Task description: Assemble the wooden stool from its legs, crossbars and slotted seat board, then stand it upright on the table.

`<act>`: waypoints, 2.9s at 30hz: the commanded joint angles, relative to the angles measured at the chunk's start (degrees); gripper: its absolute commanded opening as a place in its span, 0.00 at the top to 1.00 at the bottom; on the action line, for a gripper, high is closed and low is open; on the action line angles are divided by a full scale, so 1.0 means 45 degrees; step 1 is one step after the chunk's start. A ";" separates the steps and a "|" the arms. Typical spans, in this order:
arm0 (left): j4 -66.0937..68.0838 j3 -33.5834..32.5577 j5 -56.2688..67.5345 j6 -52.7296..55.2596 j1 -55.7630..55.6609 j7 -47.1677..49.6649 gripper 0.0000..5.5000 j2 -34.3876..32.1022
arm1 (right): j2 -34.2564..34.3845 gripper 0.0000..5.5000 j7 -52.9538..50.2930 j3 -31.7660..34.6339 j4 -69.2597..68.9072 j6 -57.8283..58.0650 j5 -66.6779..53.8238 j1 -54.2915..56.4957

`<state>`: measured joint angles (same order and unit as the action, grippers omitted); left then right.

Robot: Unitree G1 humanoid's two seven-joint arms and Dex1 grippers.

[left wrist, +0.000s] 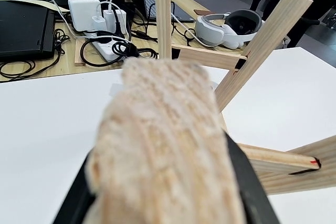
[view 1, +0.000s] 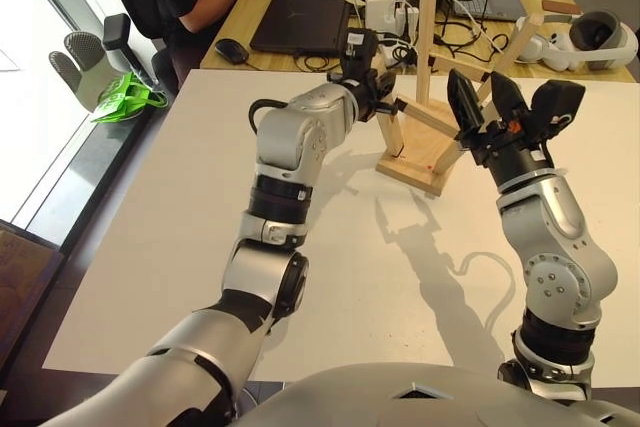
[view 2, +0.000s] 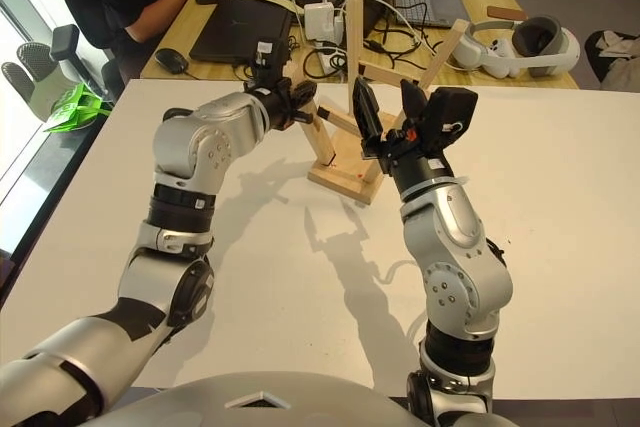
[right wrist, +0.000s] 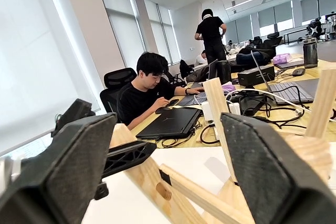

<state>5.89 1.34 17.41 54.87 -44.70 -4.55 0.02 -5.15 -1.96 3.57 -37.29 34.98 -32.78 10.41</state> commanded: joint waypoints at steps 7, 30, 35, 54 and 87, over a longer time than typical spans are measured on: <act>-0.7443 -0.1131 -0.0057 0.6692 0.4375 0.1892 0.82 0.0974 | 0.0773 0.33 -0.0333 -0.0267 -0.0771 0.0226 -0.0803 0.0502; -0.6958 -0.2923 -0.0194 0.5556 0.1926 0.2606 0.64 0.3025 | -0.0023 0.33 -0.0699 -0.1919 0.0669 0.1780 0.1011 -0.0208; -0.6947 -0.3168 0.0069 0.5227 0.1812 0.2924 0.64 0.3144 | 0.0255 0.33 -0.0837 -0.2213 0.1640 0.2370 0.1611 0.0195; -0.7705 -0.3816 0.3222 0.2303 0.0958 0.3940 0.31 0.3530 | 0.0348 0.33 -0.0172 -0.3295 0.3882 0.3110 0.4049 0.1061; -0.7115 -0.3429 0.6029 -0.0112 0.1055 0.6021 0.28 0.1768 | 0.2914 0.33 0.1226 -0.2115 0.9257 -0.4813 0.5447 0.4494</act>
<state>-26.37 -15.01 44.50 54.48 -38.63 21.94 7.00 7.31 6.56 -7.96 0.92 13.56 -9.45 28.54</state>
